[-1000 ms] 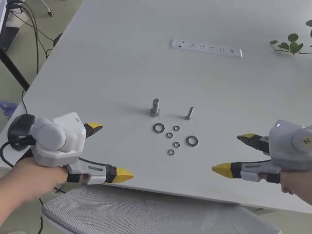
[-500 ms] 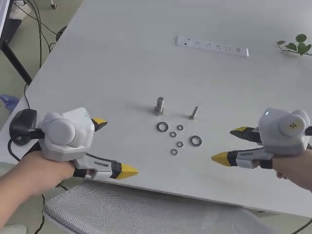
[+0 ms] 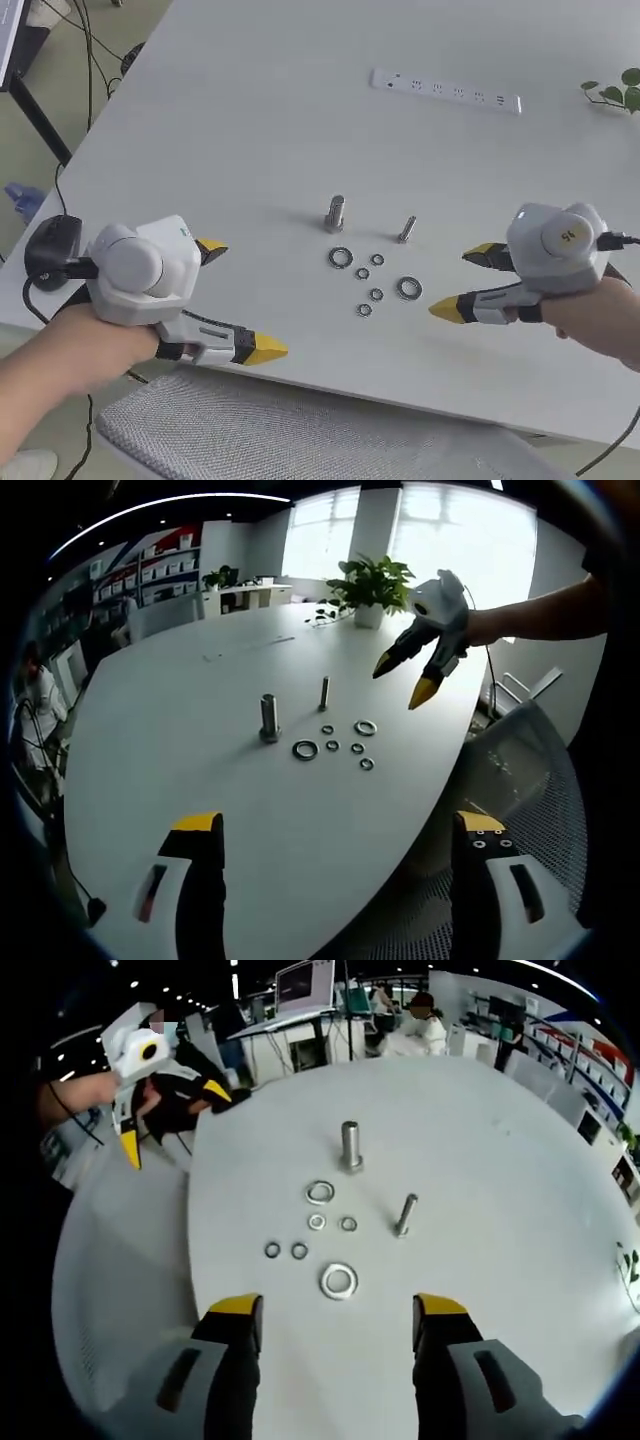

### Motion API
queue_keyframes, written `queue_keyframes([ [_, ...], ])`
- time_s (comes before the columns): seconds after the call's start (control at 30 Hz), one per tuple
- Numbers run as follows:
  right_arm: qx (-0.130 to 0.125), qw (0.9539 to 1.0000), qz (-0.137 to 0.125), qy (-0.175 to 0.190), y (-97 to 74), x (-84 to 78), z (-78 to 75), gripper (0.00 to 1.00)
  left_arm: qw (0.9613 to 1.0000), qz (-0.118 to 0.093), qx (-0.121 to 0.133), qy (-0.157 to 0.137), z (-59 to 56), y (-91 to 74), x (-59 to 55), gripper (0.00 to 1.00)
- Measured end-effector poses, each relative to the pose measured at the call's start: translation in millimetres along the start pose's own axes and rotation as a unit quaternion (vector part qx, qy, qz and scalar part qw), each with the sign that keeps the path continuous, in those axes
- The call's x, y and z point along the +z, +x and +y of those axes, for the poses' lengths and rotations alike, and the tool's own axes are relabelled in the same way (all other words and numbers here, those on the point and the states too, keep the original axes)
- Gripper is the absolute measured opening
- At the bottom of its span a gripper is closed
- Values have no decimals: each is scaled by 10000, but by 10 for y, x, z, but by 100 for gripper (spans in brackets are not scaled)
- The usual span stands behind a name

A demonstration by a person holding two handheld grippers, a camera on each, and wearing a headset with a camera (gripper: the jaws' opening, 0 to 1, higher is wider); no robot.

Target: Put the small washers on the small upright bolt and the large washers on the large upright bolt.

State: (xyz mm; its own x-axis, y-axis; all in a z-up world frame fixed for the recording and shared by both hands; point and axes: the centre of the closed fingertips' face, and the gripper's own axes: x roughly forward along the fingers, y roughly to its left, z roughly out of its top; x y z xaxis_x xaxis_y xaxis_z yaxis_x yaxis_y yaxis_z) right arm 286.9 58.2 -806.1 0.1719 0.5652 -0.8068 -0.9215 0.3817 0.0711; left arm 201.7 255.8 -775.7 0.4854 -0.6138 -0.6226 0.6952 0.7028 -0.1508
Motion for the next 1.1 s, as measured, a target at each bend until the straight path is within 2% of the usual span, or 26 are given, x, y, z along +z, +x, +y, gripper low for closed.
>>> queue_keyframes([
  [0.23,72,9996,183,-177,109,45,-48,61,10000,-25,-29,-3,9,26,37,94],
  [0.43,161,9984,369,-400,182,27,-41,60,10000,22,-38,21,10,35,-3,93],
  [0.53,238,9952,620,-713,222,-26,-44,57,10000,53,-28,20,20,39,-46,93],
  [0.57,259,9947,638,-760,236,-26,-35,57,9999,111,-22,38,25,38,-73,93],
  [0.93,421,9896,851,-1085,375,23,-34,52,9999,92,13,46,54,26,-78,92],
  [1.1,496,9832,1089,-1375,438,-57,-15,50,9998,156,-63,126,8,55,-93,92],
])
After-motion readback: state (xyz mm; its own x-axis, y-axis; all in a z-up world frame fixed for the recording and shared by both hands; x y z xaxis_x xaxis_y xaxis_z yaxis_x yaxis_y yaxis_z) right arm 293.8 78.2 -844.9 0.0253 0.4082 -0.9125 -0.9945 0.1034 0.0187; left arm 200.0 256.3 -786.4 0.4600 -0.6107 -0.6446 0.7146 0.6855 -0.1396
